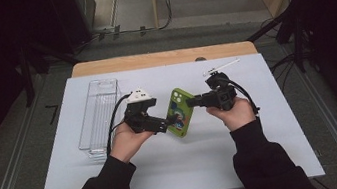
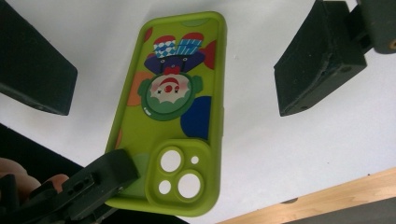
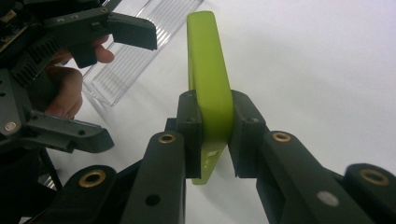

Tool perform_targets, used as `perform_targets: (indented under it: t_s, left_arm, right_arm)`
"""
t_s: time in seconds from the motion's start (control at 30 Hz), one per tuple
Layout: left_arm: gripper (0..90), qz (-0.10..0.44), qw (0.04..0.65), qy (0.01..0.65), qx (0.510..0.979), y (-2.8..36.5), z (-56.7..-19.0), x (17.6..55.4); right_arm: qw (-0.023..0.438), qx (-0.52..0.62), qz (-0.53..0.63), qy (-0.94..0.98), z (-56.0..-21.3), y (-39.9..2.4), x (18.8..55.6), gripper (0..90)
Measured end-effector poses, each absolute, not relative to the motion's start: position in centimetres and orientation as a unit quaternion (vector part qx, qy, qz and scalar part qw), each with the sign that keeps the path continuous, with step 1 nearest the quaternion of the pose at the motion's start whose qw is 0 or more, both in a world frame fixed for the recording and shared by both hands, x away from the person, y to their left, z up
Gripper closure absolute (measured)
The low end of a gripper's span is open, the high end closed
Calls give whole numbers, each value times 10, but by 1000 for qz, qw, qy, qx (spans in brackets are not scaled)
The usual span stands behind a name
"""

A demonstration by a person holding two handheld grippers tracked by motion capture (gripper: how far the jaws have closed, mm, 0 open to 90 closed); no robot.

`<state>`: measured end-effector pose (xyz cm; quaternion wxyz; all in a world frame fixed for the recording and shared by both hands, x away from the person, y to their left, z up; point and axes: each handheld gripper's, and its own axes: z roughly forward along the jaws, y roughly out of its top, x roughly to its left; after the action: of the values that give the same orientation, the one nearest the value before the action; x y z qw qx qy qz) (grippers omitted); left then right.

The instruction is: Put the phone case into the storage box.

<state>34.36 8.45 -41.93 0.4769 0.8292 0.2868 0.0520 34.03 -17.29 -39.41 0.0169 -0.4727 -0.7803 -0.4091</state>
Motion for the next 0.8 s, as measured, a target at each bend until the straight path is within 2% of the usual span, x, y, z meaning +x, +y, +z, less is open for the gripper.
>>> perform_targets:
  t_s: [0.8]
  left_arm:
    - [2,76,464,282,836,67,-428,341]
  right_arm:
    - [28,-467,-402,-787,-397,-164,340,747]
